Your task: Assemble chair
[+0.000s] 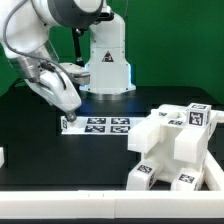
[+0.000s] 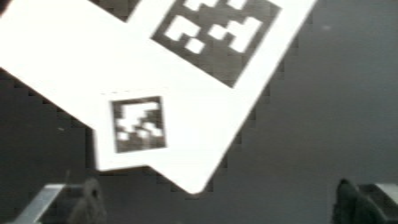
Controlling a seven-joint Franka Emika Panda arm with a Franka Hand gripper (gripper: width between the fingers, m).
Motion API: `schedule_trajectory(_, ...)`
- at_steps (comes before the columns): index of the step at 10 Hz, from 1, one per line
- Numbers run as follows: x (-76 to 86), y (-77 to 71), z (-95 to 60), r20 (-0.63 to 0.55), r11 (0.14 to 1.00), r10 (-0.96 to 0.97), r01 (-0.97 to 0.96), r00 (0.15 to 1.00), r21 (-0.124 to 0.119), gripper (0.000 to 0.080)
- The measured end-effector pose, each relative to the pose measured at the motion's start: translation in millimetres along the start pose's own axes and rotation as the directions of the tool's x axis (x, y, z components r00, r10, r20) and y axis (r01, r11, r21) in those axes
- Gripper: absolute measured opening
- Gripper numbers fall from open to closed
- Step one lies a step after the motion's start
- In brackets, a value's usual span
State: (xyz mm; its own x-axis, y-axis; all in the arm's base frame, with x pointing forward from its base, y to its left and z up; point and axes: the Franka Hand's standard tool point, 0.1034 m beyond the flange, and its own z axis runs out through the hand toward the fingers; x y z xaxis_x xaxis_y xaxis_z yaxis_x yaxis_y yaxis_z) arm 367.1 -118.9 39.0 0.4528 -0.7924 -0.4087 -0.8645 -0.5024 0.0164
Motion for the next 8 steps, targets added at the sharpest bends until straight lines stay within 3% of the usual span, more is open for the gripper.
schedule_trajectory(4,-3.5,8.0,29.8,-0.063,0.998,-0.024,0.020,0.998,-0.054,0.0649)
schedule_trajectory(8,-3.8,9.1,33.2,-0.063,0.998,-0.019,0.015,0.998,-0.065,0.0649)
